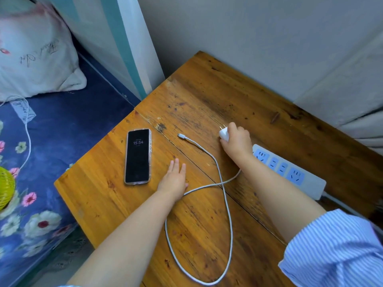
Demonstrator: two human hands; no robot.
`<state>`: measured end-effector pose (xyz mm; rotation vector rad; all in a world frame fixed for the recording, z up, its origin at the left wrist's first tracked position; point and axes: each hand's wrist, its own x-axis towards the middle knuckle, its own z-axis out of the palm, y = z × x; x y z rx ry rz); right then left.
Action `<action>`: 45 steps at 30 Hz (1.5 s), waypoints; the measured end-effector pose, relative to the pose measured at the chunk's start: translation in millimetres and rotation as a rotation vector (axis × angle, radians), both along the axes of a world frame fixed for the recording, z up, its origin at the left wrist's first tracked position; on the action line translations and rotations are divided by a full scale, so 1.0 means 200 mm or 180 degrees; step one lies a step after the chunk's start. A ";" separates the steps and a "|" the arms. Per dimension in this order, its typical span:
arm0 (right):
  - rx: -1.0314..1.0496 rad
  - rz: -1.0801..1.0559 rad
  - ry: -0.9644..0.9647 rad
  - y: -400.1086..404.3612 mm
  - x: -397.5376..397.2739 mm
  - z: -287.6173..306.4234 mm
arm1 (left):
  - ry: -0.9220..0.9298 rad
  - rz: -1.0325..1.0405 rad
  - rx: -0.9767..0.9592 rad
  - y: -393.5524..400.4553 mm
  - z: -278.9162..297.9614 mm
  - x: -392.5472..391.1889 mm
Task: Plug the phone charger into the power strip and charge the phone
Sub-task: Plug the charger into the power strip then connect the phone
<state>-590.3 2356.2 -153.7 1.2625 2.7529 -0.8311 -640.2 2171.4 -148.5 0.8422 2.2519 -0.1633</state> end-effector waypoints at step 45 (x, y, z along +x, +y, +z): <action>0.0483 0.1195 -0.2347 0.11 0.51 0.45 | 0.0037 -0.0712 -0.0018 0.31 -0.07 0.45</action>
